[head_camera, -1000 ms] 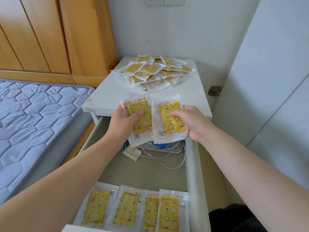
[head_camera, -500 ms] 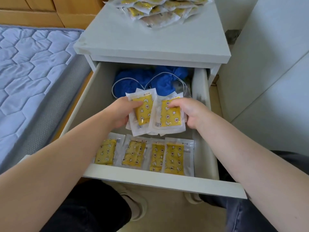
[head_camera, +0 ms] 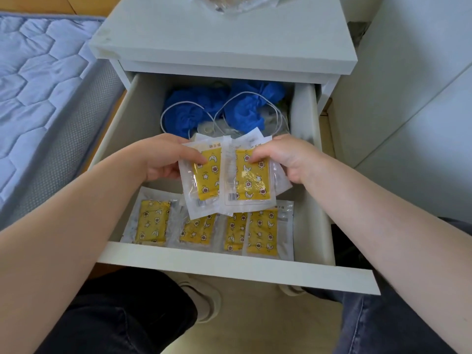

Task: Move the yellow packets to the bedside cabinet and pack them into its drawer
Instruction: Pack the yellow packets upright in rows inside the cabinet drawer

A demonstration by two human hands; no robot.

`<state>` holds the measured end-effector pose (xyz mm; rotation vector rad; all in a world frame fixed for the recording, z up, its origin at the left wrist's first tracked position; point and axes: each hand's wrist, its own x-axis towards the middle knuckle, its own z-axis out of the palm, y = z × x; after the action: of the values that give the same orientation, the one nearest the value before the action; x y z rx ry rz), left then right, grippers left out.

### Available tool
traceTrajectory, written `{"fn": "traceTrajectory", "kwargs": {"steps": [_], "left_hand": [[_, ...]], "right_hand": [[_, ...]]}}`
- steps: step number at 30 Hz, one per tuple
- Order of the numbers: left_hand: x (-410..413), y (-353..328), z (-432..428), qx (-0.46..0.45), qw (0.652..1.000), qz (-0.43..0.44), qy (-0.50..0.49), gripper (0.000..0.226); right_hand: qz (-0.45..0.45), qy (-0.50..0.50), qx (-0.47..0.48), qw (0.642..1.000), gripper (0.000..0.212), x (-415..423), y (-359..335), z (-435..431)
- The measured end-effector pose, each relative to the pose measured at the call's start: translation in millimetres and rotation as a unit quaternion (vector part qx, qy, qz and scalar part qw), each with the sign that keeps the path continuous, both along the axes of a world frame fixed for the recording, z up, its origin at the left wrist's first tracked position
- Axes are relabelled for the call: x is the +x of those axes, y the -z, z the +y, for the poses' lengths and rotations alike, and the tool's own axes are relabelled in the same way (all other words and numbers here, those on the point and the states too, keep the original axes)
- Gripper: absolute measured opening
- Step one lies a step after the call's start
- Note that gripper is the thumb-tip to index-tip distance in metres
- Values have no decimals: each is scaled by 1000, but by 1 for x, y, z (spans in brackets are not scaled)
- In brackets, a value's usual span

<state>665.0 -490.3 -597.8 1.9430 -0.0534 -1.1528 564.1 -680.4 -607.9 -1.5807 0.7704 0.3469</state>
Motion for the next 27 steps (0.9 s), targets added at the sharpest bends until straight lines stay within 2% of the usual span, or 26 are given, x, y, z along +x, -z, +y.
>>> {"fn": "traceTrajectory", "kwargs": {"steps": [3,6,10,13,15,17,19,20,22,24,27], "left_hand": [[1,-3,0,28,999,-12,40,23],[4,-4,2,52,996,-46,61,23],[9,-1,4,94,989,-82,82,31],[9,2,4,112,984,-73,118,37],[9,3,4,114,981,-65,140,36],[10,3,5,110,981,-59,148,34],[12,4,5,105,982,-58,147,33],[13,4,5,105,982,-60,147,33],[14,5,6,110,980,-63,156,33],[15,5,7,119,975,-63,176,33],[15,5,7,131,970,-68,193,33]], "right_hand": [[-7,-22,-40,999,15,0,0,0],[-3,-39,-72,997,22,2,4,-1],[11,-156,-233,960,34,1,4,0],[39,-277,-322,905,61,-4,1,6],[86,-389,-374,837,65,-8,2,11],[145,-497,-428,741,45,-12,4,17],[185,-547,-477,663,12,-15,7,21],[194,-559,-488,642,5,-17,8,23],[217,-575,-490,618,16,-19,9,25],[219,-578,-498,608,13,-20,11,26],[232,-579,-493,607,33,-20,15,27]]}}
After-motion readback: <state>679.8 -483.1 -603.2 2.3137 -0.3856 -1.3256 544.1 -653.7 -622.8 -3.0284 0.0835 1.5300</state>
